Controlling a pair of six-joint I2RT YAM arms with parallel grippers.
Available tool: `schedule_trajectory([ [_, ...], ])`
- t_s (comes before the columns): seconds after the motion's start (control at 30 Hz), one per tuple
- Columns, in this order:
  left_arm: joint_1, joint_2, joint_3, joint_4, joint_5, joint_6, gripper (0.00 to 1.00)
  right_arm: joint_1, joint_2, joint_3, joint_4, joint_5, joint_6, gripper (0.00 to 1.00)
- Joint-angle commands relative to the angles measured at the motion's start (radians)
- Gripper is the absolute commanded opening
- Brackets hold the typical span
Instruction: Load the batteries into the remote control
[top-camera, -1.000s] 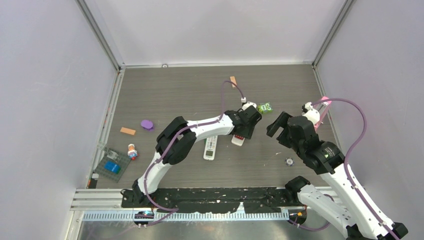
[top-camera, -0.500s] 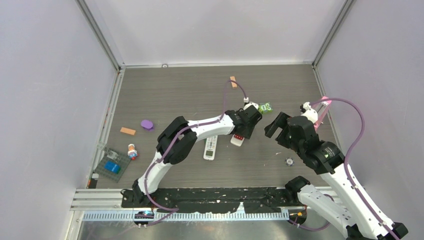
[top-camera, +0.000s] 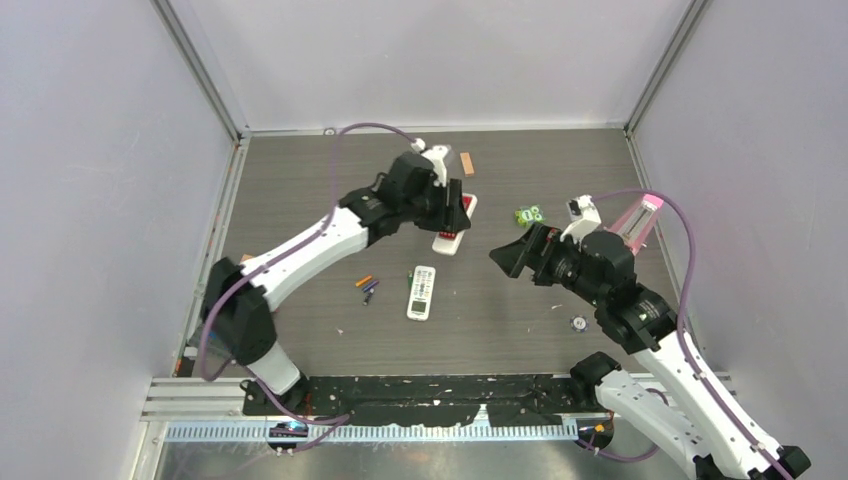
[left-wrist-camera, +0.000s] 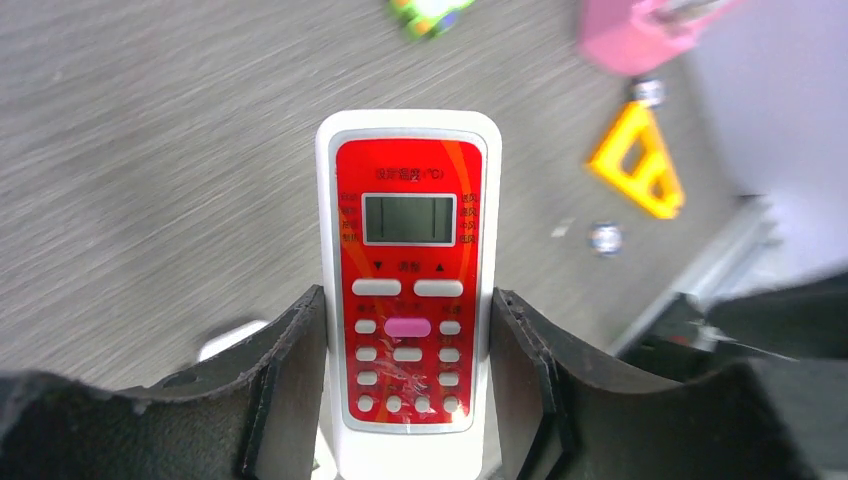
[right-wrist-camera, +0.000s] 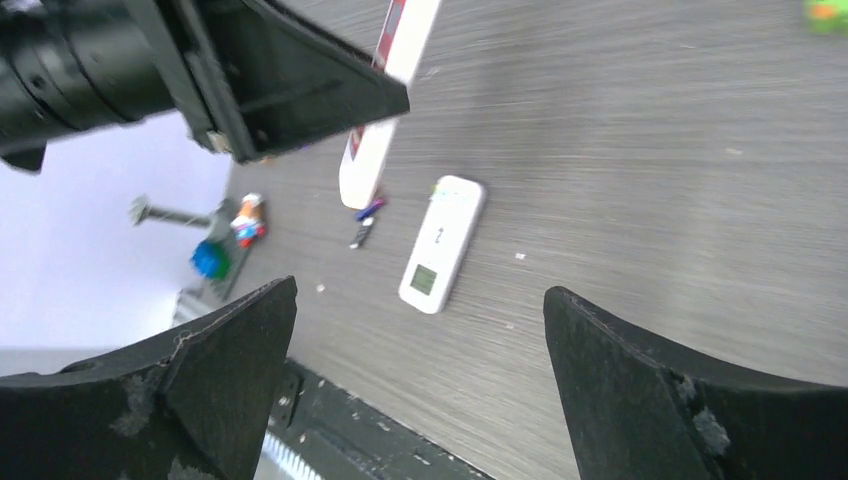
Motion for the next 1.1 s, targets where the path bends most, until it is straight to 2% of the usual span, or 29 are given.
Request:
schedule_trajectory([
  [0.0, 0.053, -0.152, -0.044, 0.128, 0.275, -0.078, 0.09, 0.006, 0.041, -0.03, 0.32, -0.281, -0.038, 0.98],
  [0.17, 0.082, -0.253, -0.101, 0.259, 0.432, -0.248, 0.1, 0.008, 0.11, -0.041, 0.504, -0.401, 0.007, 0.95],
  [0.33, 0.088, -0.298, -0.173, 0.513, 0.539, -0.476, 0.1, 0.019, 0.169, -0.038, 0.722, -0.463, 0.1, 0.95],
  [0.53, 0.089, -0.314, -0.243, 0.804, 0.587, -0.679, 0.11, 0.035, 0.217, -0.03, 0.8, -0.48, 0.179, 0.95],
  [0.83, 0.092, -0.358, -0.298, 0.905, 0.544, -0.734, 0.11, 0.039, 0.215, -0.043, 0.83, -0.475, 0.246, 0.95],
  [0.93, 0.098, -0.362, -0.307, 0.928, 0.538, -0.744, 0.13, 0.039, 0.225, -0.043, 0.849, -0.496, 0.281, 0.99],
  [1.0, 0.098, -0.36, -0.314, 0.947, 0.54, -0.754, 0.14, 0.038, 0.236, -0.037, 0.858, -0.51, 0.297, 0.95],
  [1.07, 0.098, -0.356, -0.322, 0.957, 0.537, -0.758, 0.14, 0.038, 0.248, -0.034, 0.867, -0.521, 0.313, 0.85],
])
